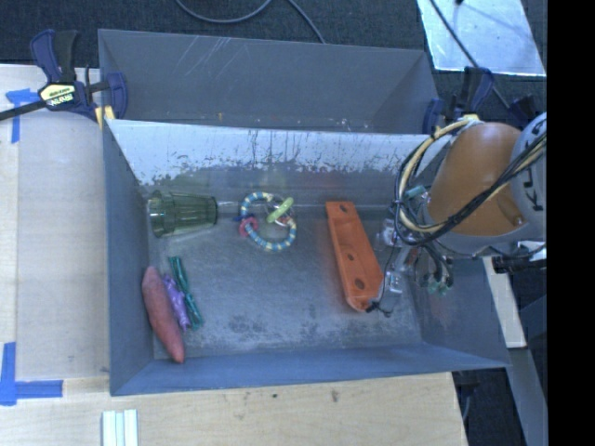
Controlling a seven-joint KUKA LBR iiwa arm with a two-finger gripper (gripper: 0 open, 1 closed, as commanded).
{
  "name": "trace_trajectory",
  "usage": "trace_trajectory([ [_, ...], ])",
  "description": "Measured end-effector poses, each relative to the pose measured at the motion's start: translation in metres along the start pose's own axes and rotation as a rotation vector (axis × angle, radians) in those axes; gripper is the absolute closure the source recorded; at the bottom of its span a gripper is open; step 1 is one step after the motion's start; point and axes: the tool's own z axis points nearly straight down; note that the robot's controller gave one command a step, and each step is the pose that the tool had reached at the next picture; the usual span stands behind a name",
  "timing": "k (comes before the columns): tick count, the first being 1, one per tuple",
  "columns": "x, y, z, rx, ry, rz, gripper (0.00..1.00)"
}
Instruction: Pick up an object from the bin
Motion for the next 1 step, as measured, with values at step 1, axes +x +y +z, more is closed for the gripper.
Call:
trace_trajectory([
  [1, -0.008, 0.0094, 0.0408, 0.001, 0.008, 0.165, 0.0],
])
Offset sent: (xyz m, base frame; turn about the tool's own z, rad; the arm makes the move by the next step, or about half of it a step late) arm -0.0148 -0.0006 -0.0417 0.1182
